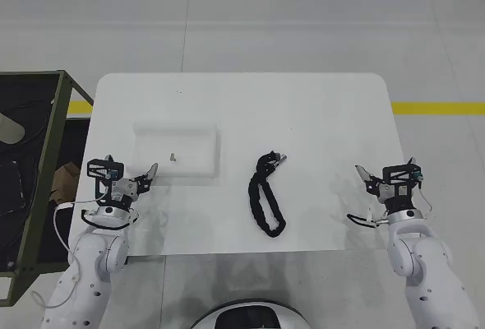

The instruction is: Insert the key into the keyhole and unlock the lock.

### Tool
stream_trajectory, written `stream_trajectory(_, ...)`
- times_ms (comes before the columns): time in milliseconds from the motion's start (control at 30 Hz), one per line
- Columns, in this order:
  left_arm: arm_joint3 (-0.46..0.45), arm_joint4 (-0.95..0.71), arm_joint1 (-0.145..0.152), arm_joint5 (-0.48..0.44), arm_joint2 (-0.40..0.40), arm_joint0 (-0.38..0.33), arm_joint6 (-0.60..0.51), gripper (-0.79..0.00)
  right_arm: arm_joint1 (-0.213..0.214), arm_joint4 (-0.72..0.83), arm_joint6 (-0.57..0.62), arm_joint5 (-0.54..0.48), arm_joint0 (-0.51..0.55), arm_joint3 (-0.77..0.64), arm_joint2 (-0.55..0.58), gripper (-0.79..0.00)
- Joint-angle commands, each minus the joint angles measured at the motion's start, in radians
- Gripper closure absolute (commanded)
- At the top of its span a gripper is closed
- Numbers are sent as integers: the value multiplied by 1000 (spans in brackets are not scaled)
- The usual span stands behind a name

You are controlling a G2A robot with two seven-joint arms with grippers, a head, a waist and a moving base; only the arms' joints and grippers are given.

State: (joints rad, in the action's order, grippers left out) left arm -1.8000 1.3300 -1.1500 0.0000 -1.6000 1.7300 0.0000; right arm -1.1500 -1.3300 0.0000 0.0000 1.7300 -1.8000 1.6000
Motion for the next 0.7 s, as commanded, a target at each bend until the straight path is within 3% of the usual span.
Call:
stream_trajectory(0, 0, 0, 0, 0, 0, 0, 0, -785, 0, 0, 0, 0, 0, 0, 0, -785)
stream_trajectory(200, 0, -13, 0, -5, 1, -1, -7, -785, 0, 0, 0, 0, 0, 0, 0, -785)
stream_trajectory(300, -40, -137, 2, -50, -44, -49, -152, -785, 0, 0, 0, 0, 0, 0, 0, -785)
stream_trajectory(467, -105, -390, 12, -78, -109, -215, -606, -785, 0, 0, 0, 0, 0, 0, 0, -785)
stream_trajectory(500, -98, -482, 17, -90, -125, -275, -762, -785, 0, 0, 0, 0, 0, 0, 0, -785)
stream_trajectory(667, 1, -703, 37, -65, -106, -523, -1266, -785, 0, 0, 0, 0, 0, 0, 0, -785)
